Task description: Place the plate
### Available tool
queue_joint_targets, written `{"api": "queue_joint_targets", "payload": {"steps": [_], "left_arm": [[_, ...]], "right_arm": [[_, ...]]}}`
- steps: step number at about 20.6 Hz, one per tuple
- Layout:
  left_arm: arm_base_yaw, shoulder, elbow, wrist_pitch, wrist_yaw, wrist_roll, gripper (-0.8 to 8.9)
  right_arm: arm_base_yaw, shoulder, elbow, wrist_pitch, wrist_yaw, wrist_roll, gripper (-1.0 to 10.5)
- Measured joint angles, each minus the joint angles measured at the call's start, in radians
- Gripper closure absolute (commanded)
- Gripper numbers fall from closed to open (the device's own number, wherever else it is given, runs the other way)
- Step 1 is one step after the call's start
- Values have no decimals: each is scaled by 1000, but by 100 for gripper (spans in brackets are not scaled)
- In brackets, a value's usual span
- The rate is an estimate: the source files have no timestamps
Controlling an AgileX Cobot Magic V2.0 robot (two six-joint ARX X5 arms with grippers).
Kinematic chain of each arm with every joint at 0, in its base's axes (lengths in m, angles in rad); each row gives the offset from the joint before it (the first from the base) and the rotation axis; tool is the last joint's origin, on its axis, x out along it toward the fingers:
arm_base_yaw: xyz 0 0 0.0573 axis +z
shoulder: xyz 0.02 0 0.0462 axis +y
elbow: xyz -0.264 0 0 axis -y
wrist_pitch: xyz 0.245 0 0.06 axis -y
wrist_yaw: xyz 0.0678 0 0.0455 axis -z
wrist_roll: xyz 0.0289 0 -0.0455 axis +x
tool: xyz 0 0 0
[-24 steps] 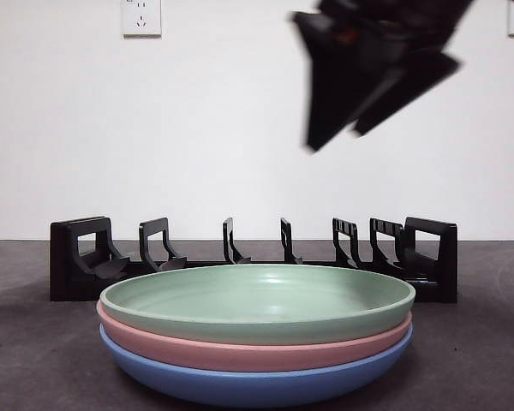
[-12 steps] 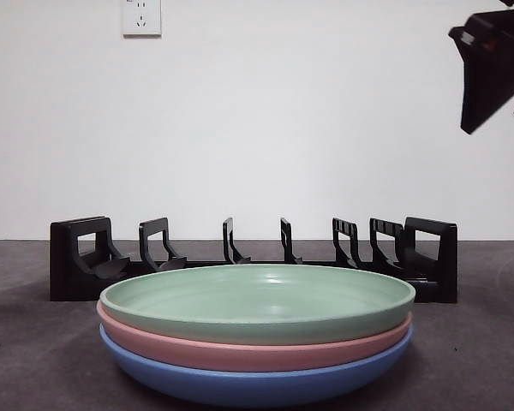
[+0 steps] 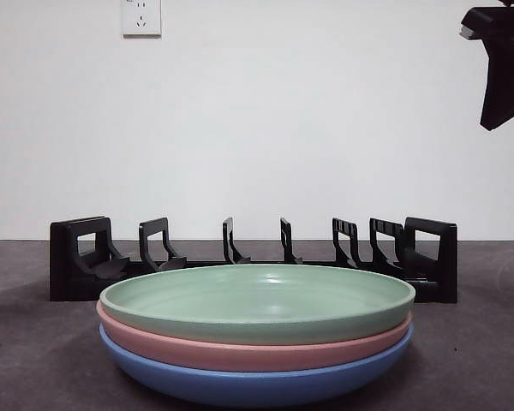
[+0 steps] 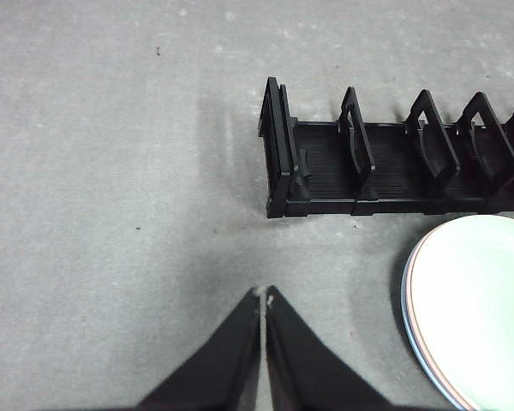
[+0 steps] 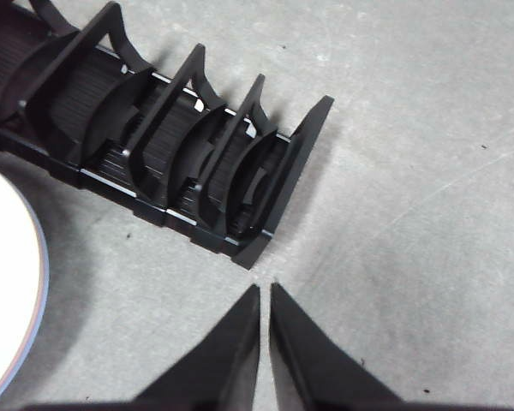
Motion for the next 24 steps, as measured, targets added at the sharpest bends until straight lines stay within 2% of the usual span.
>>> {"api": "queue_joint_targets", "payload": {"steps": [2,3,9,11,17,24], "left_arm": [[5,-16,-2,25,-19,63,806],[29,-42,-23,86,-22,98,806],[349,-311,-420,605,26,309,806],[427,-388,-557,679,96,332,806],[482,-513,-792,763,251,344,806],[483,-559,-901,837,266,334,806]], "right_arm": [[0,0,0,0,0,0,930],[0,0,0,0,0,0,930],[0,0,0,0,0,0,930],[0,0,0,0,0,0,930],[0,0,0,0,0,0,930],[0,0,0,1,0,0,930]]}}
